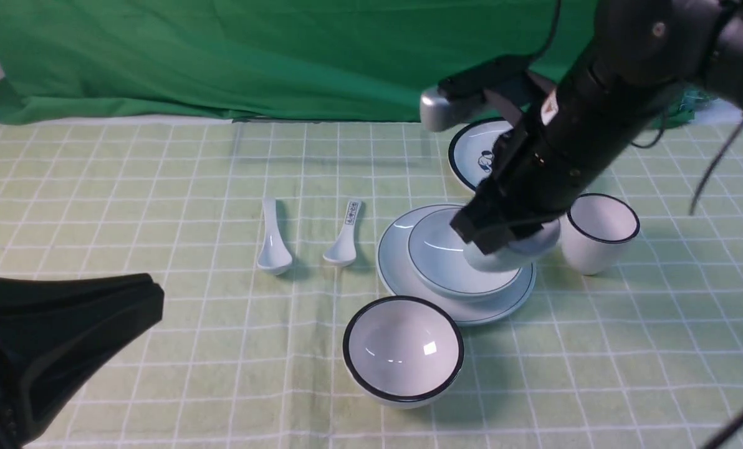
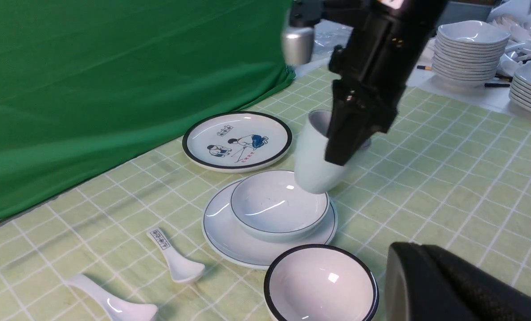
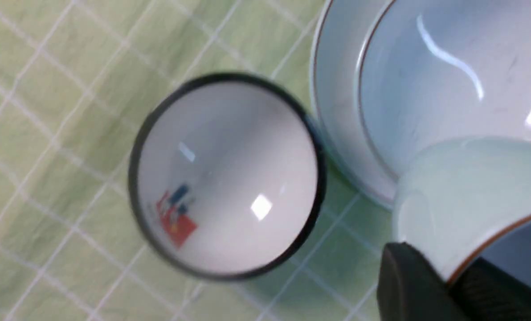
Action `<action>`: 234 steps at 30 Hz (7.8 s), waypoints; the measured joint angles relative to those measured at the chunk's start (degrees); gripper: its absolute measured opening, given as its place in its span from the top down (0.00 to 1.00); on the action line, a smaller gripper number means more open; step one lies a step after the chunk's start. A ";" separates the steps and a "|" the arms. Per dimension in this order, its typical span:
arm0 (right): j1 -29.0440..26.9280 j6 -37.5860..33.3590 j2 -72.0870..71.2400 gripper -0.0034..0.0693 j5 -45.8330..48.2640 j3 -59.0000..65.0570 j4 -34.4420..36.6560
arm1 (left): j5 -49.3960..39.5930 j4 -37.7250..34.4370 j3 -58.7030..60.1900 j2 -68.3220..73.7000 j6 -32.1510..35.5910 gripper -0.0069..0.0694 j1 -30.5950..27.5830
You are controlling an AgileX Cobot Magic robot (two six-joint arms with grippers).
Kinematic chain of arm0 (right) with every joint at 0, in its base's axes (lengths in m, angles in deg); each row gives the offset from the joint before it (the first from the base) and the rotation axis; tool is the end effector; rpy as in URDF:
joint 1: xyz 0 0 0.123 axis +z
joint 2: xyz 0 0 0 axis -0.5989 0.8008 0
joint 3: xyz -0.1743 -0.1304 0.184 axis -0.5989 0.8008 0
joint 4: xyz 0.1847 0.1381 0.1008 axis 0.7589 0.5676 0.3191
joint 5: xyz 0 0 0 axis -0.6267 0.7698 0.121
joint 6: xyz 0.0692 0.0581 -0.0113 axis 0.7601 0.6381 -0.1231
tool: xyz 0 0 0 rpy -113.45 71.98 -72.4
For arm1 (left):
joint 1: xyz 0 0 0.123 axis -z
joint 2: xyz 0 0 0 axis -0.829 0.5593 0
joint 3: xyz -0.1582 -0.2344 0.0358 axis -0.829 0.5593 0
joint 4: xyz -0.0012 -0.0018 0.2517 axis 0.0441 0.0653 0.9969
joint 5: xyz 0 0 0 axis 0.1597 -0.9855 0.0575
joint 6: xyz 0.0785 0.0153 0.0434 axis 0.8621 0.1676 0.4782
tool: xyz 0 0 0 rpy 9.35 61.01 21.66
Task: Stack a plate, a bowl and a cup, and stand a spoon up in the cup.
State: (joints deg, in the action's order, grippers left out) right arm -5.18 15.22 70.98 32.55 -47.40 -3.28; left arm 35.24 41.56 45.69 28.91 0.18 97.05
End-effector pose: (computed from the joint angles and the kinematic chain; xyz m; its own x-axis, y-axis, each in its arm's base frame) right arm 0.3339 0.2119 0.3076 -0.6967 -0.5570 -0.4520 -0.6262 0.7796 0.0045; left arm 0.0738 -0.0686 0.3408 -0.1075 0.1903 -0.9758 0.6928 0.7183 0.0637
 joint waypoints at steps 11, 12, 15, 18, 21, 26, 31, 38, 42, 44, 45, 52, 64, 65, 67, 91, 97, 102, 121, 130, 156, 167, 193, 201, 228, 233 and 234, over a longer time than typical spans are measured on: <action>0.00 0.13 15.85 0.84 2.35 -12.05 -4.06 | -1.46 0.00 0.00 0.00 -0.12 0.91 0.00; 0.00 0.29 16.11 0.84 2.29 -12.09 -4.06 | -1.48 0.00 0.00 0.00 -0.12 0.91 0.00; 0.00 0.84 17.05 0.84 2.29 -12.24 -4.06 | -1.53 0.00 0.00 0.00 -0.12 0.91 0.00; 0.00 1.32 17.57 0.83 2.29 -12.23 -4.06 | -1.59 0.00 0.00 0.00 -0.12 0.91 0.00; 0.00 1.39 17.93 0.79 2.29 -12.45 -4.06 | -1.73 0.00 0.00 0.00 -0.12 0.91 0.00; 0.00 2.12 18.57 0.48 2.45 -12.51 -4.06 | -1.90 0.00 0.00 0.00 -2.54 0.91 0.00; 0.00 2.88 15.01 0.27 3.38 -13.59 -4.06 | -4.44 2.48 -1.01 3.45 -11.37 0.91 0.00; 0.00 2.12 2.66 0.42 7.70 -14.37 -4.06 | -12.31 13.31 -10.49 20.24 -22.54 0.91 0.00; 0.00 2.41 -5.93 0.74 8.32 -9.38 -4.68 | -16.82 17.35 -20.77 35.95 -25.28 0.91 -2.96; 0.00 3.50 -10.80 0.82 8.32 -3.87 -4.81 | -18.76 12.83 -26.39 43.62 -20.85 0.91 -7.69; 0.00 3.78 -12.97 0.84 8.32 -0.55 -4.88 | -19.18 10.27 -28.31 47.28 -18.54 0.91 -9.75; 0.00 4.93 -35.12 0.85 2.27 24.74 -5.02 | -22.65 -2.60 -47.03 73.98 -9.80 0.89 -24.41; 0.00 6.05 -51.86 0.83 -3.71 36.96 -5.02 | -34.46 3.46 -74.82 98.57 -15.85 0.47 -26.70; 0.00 6.05 -52.07 0.82 -3.79 37.01 -5.02 | -34.83 3.96 -76.36 99.82 -16.38 0.44 -26.63; 0.00 6.05 -52.12 0.82 -3.92 37.07 -5.02 | -35.67 4.82 -78.06 101.41 -17.36 0.40 -26.59; 0.00 6.05 -53.76 0.76 -0.85 37.19 -5.02 | -35.77 0.80 -77.54 96.89 -6.92 0.76 -23.14; 0.00 9.66 -59.58 0.76 0.01 40.76 -6.94 | -4.52 -11.94 -58.17 78.07 6.75 0.76 -15.83; 0.00 13.44 -64.75 0.76 -1.30 44.56 -8.55 | 28.22 -29.76 -44.17 73.30 27.49 0.76 -4.20; 0.00 16.41 -68.00 0.76 -2.31 45.83 -8.67 | 58.41 21.70 -39.16 80.21 -23.03 0.76 -0.33; 0.00 16.52 -68.00 0.76 -2.30 45.83 -8.67 | 72.33 29.35 -36.34 87.30 -28.09 0.76 -4.97; 0.00 16.58 -68.00 0.76 -2.30 45.83 -8.62 | 63.56 30.95 -36.29 90.83 -25.73 0.56 -6.21; 0.00 16.58 -68.00 0.75 -2.36 44.63 -8.62 | 46.74 48.59 -35.88 76.99 -46.73 0.42 -5.92; 0.00 22.17 -70.84 0.89 -2.00 45.68 -8.37 | 34.37 57.49 16.52 -3.63 -61.29 0.90 -4.81; -1.63 22.32 -71.76 0.85 -2.40 45.74 -8.07 | 34.31 57.48 20.37 -3.33 -59.88 0.90 -4.81; -31.47 -0.19 -103.34 0.93 -42.69 93.77 4.71 | 34.26 57.24 23.79 -3.23 -59.59 0.90 -4.81; -31.47 -0.19 -103.34 0.92 -42.96 93.77 4.83 | 34.26 57.24 23.79 -3.23 -59.18 0.90 -4.81; -31.47 -0.19 -103.34 0.92 -42.96 93.77 4.88 | 34.26 57.24 23.79 -3.23 -59.13 0.90 -4.81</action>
State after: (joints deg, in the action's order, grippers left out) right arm -36.64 15.04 -32.35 -10.41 46.37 1.60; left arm 69.49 98.80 69.47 25.68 -58.95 92.24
